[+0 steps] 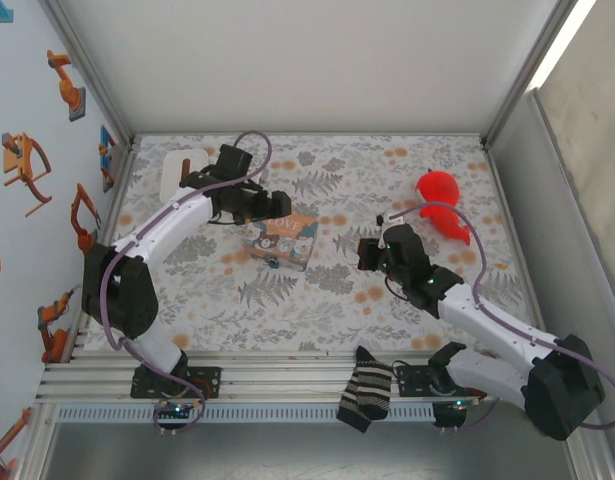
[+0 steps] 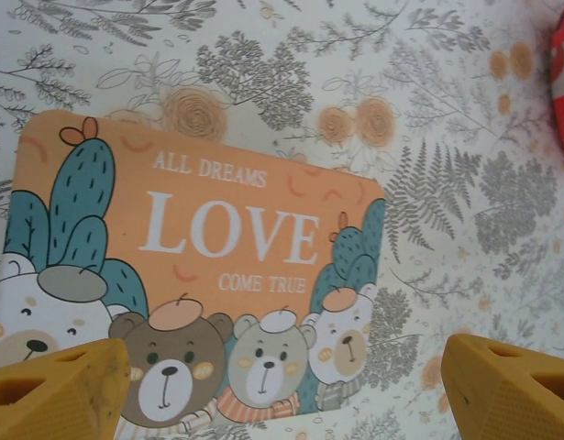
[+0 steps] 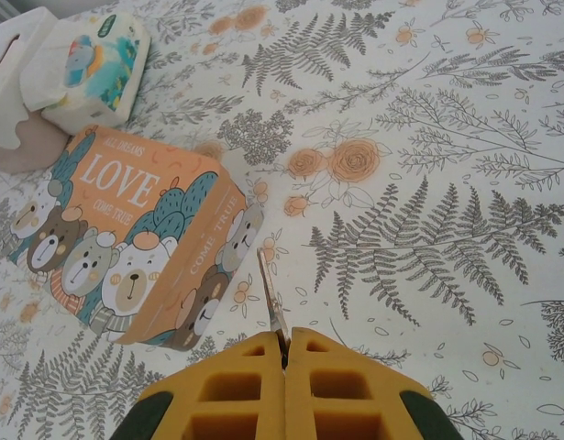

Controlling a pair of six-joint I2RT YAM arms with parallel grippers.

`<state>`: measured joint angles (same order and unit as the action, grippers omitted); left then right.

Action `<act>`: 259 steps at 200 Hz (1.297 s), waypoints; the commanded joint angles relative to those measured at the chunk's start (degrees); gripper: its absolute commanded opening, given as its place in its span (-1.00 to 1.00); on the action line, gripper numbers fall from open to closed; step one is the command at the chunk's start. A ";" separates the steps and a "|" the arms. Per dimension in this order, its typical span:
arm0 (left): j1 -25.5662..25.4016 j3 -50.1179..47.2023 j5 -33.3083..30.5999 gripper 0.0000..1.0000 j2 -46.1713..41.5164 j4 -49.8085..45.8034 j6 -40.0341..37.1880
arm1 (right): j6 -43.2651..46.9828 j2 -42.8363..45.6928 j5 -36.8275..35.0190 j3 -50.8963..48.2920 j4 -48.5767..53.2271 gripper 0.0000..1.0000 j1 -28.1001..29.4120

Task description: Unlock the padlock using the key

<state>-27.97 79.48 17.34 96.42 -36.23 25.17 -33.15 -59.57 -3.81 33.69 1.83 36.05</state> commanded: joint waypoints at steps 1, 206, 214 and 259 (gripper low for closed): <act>-0.50 1.23 0.93 0.76 3.49 -2.72 -1.75 | -0.69 -0.15 0.30 0.39 -1.30 -1.00 -0.36; -6.82 17.37 7.41 0.75 25.16 2.06 -0.22 | -3.43 -0.72 4.61 -3.28 -5.19 -1.00 -1.66; -6.92 18.15 7.83 0.75 25.46 2.11 -0.15 | -3.76 -0.93 5.32 -3.62 -6.04 -1.00 -1.93; -6.79 16.27 8.23 0.75 17.95 4.04 -0.66 | -4.21 -3.63 9.79 -2.72 -7.58 -1.00 -3.00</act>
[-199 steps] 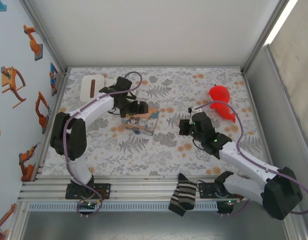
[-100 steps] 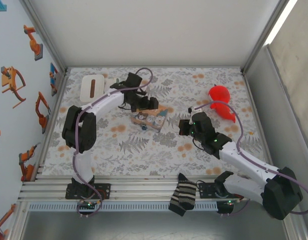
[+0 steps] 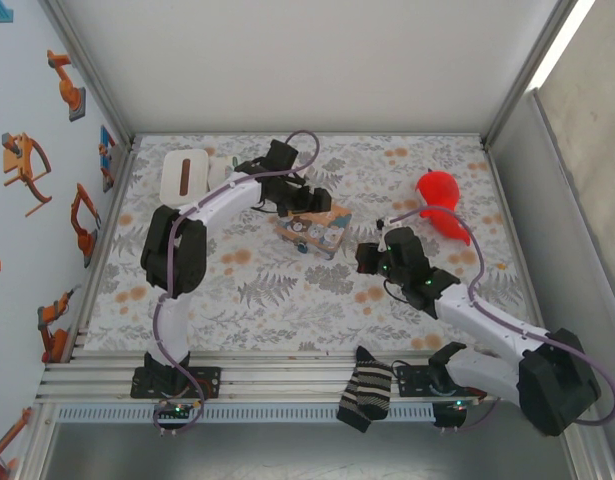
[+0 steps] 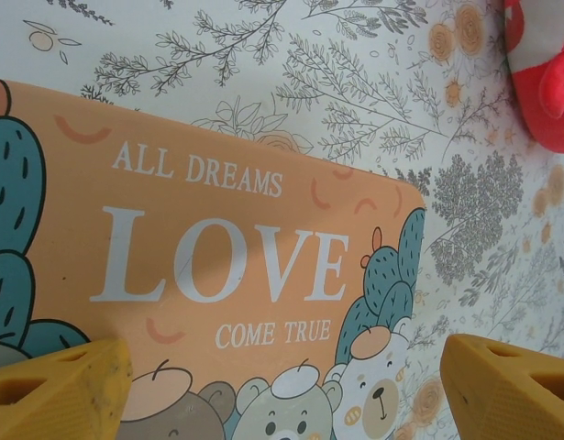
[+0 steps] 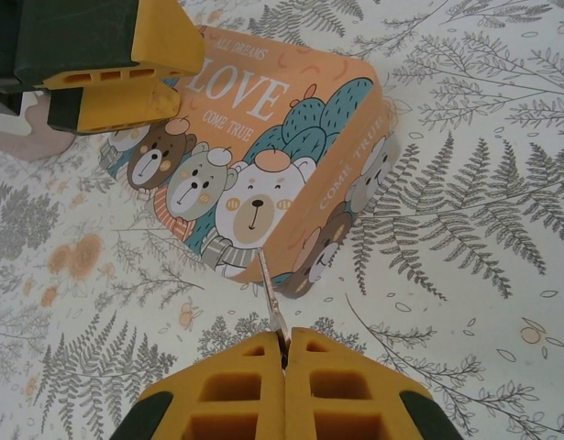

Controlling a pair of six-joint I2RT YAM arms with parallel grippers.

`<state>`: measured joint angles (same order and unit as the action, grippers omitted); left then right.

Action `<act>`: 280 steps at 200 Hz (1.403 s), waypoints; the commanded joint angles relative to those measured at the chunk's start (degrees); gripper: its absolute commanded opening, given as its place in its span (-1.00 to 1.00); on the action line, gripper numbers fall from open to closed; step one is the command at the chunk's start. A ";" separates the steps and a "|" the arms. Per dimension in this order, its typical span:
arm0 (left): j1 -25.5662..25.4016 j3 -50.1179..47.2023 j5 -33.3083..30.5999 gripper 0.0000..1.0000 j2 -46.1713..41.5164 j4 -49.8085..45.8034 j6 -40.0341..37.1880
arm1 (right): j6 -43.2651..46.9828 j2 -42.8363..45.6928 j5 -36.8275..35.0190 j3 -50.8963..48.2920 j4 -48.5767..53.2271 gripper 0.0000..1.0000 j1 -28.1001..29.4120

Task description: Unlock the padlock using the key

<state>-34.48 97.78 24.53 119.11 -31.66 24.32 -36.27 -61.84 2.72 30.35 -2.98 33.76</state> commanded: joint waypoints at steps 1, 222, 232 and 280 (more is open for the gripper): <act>-0.26 -2.26 1.04 0.75 -5.06 -0.47 0.16 | -1.08 -1.44 3.39 0.70 -2.79 -1.00 -0.71; 1.52 -67.90 -7.56 0.73 -54.41 43.47 -10.02 | -2.05 -33.33 19.13 19.13 -12.38 -1.00 -3.08; 1.45 -67.87 -7.75 0.73 -53.08 44.65 -9.86 | -0.86 -33.59 18.91 20.01 -9.94 -1.00 -3.13; 2.23 -64.74 -1.78 0.73 -42.49 50.37 -10.86 | 0.06 -35.14 19.29 20.45 -6.86 -1.00 -3.69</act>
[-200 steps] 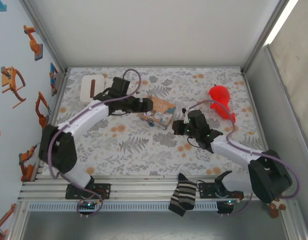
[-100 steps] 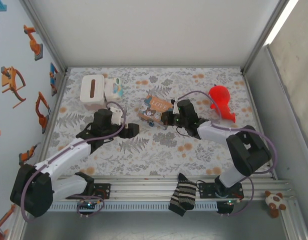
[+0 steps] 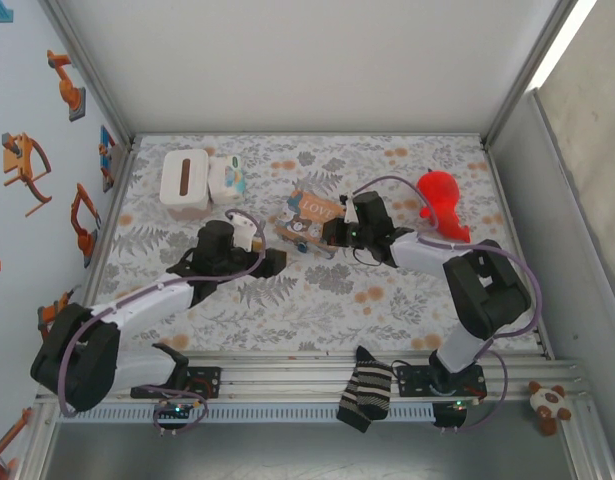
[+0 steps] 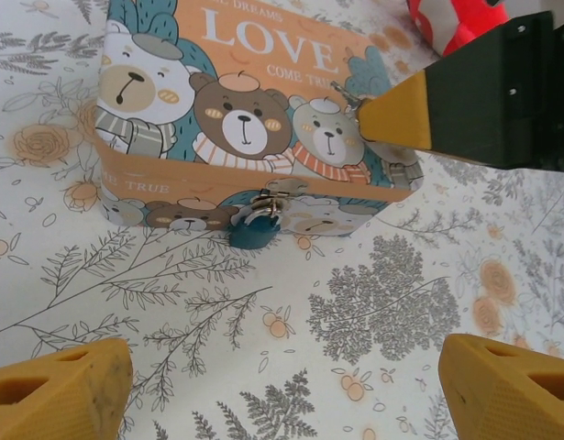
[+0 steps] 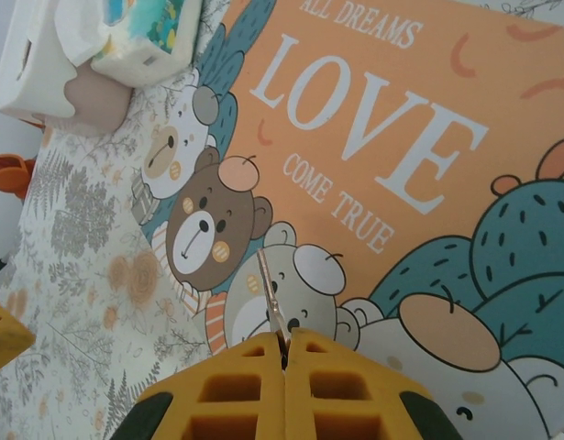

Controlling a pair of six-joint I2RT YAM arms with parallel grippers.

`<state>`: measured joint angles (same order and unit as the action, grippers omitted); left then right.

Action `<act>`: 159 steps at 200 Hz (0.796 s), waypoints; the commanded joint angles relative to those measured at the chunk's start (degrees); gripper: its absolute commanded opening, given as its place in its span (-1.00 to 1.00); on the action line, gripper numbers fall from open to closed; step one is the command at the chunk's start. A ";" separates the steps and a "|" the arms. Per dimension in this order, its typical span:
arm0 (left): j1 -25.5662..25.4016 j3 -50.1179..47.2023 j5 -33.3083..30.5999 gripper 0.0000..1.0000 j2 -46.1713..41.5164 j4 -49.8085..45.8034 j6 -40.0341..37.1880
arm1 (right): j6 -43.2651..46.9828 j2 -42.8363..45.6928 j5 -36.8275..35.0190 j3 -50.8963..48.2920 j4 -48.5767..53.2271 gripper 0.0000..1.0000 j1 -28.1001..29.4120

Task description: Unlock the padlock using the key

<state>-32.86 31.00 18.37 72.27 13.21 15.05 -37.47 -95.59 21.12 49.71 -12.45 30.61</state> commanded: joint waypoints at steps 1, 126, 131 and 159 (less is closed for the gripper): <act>0.70 2.13 4.57 0.73 4.62 5.64 -1.55 | 1.26 -1.46 0.91 1.04 2.60 -1.00 -0.55; 3.51 9.46 21.30 0.40 28.35 18.22 0.12 | 1.48 -1.22 0.52 -0.24 4.31 -1.00 -0.55; 3.51 9.62 21.66 0.39 28.85 18.60 0.26 | 1.61 -1.24 0.42 -0.23 4.36 -1.00 -0.55; 3.53 9.80 21.84 0.39 31.64 21.99 0.98 | 1.67 -1.46 0.15 -0.07 4.51 -1.00 -0.64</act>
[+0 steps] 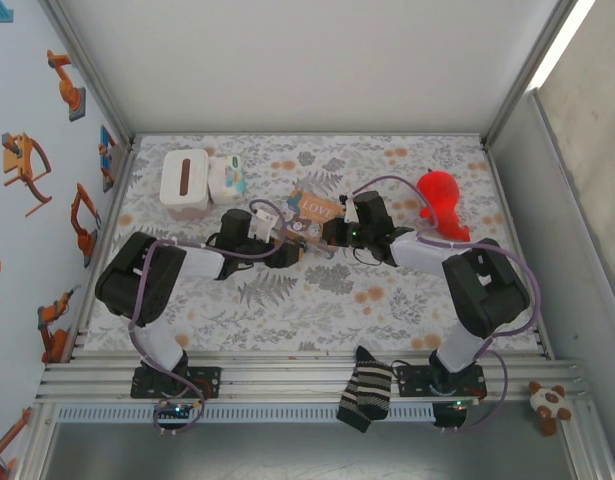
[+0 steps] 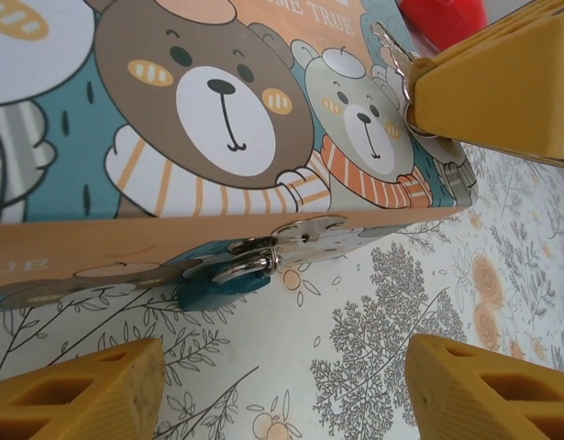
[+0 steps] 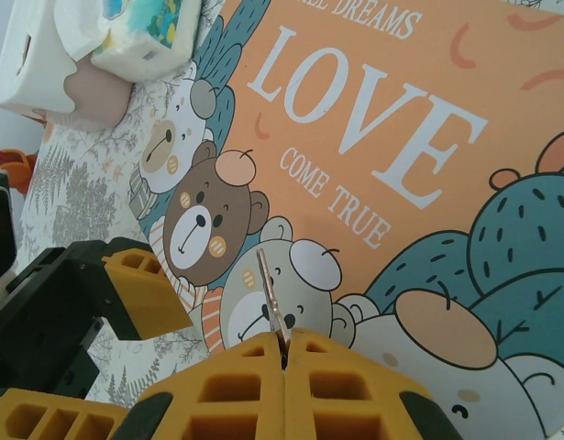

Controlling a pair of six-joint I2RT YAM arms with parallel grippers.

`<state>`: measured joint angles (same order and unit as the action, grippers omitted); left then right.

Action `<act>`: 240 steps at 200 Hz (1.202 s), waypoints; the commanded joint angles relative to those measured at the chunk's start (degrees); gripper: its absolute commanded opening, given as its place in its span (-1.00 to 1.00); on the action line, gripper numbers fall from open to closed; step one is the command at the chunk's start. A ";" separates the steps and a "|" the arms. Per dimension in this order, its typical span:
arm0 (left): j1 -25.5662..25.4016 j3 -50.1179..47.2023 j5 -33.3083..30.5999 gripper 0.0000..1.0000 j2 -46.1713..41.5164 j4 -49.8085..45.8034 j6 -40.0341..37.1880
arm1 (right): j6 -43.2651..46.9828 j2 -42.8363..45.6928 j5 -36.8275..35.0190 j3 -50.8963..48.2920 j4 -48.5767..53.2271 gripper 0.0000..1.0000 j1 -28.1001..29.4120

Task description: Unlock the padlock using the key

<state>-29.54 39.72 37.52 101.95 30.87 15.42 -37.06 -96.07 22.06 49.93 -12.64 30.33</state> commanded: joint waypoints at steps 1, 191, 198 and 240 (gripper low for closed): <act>0.20 1.11 2.72 0.38 2.12 4.48 0.64 | 1.27 -1.01 -0.79 -0.28 4.72 -1.00 -0.36; -2.45 5.10 6.75 0.14 10.24 4.49 0.14 | 2.08 -2.76 -3.17 1.31 7.19 -1.00 -0.32; -2.48 5.37 6.78 0.14 10.28 4.09 0.09 | 2.08 -2.70 -3.10 1.31 7.11 -1.00 -0.31; -2.67 6.60 5.72 0.13 10.24 3.10 2.73 | 1.82 -2.21 -3.17 0.74 6.68 -1.00 -0.27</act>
<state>-31.59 45.04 42.00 111.04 36.14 16.25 -35.99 -96.53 20.97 51.31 -10.50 30.33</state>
